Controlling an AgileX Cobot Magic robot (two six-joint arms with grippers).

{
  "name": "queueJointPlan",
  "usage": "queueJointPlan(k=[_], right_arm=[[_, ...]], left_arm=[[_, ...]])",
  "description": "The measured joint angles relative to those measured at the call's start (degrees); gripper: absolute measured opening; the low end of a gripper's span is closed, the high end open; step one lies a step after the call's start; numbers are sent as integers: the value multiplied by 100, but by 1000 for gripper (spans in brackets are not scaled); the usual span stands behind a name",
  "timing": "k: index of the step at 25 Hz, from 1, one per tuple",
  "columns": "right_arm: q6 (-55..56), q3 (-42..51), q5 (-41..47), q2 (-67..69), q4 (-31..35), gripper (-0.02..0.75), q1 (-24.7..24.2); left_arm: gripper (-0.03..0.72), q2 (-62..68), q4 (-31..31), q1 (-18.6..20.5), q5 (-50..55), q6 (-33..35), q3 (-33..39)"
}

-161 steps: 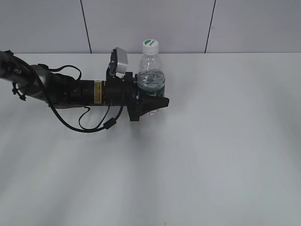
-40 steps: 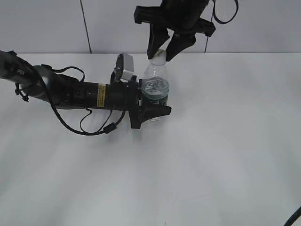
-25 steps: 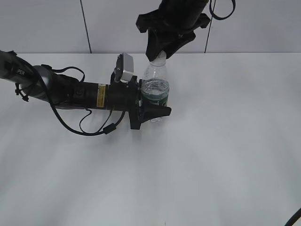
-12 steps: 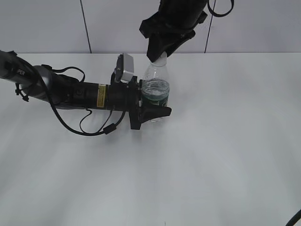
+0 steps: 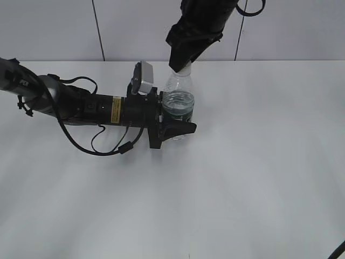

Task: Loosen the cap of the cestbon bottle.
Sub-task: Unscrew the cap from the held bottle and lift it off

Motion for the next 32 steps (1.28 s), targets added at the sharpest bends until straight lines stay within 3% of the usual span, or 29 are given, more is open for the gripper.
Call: queueJointPlan(k=[32], right_arm=[[-4003,0,11,-9,-18,294,11]], left_arm=[[410,0,18,0,27,12,0]])
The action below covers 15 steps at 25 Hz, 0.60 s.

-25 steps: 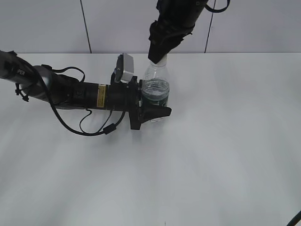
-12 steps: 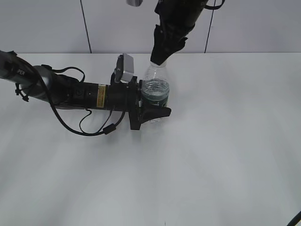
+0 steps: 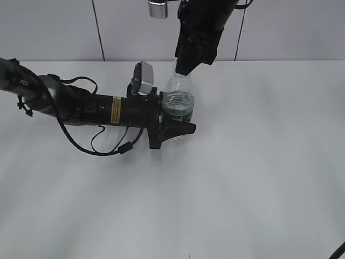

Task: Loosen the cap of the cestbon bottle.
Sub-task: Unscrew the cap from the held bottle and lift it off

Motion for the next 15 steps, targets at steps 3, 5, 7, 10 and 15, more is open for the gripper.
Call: queueJointPlan(k=[3,5,7,10,15], right_arm=[[-473,0,5,0,-5,294,0],[-693,0,9,0,-16,294,0],[-850,0,9,0,-28,294,0],[-964,0,12,0,-48,294,0],[-1005,0,16,0,-105,294,0]], left_arm=[[410,0,0,0,6,0,0],[410,0,0,0,12,4,0],[410,0,0,0,18,4,0],[410,0,0,0,18,4,0],[410,0,0,0,29,4,0]])
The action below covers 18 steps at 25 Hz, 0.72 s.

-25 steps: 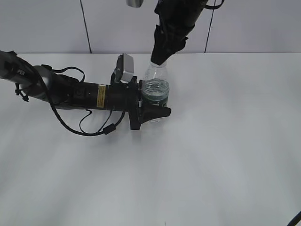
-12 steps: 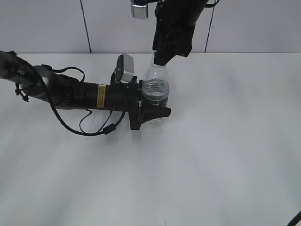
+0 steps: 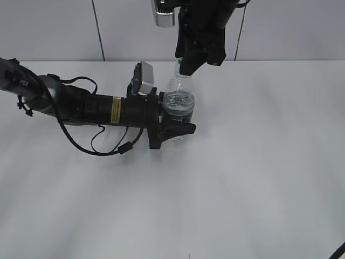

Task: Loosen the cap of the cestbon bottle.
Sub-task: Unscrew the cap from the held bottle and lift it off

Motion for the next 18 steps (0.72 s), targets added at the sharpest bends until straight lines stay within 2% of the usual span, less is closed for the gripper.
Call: queueJointPlan(k=[18], right_arm=[[-7,0,0,0,-23,309,0]], left_arm=[[410,0,5,0,-5,-5,0]])
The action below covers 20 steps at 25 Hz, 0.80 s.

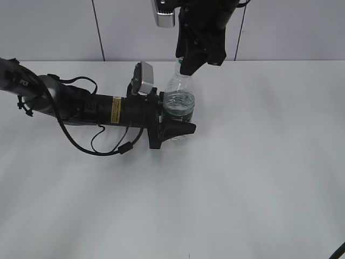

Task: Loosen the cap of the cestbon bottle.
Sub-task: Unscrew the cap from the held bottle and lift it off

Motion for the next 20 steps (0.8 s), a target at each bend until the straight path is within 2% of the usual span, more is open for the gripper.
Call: queueJointPlan(k=[6,11,20], right_arm=[[0,0,-5,0,0,315,0],[0,0,-5,0,-5,362,0],[54,0,-5,0,146,398,0]], left_arm=[[410,0,0,0,-11,-17,0],[410,0,-10,0,-145,-24,0],[410,0,-5,0,-177,-24,0]])
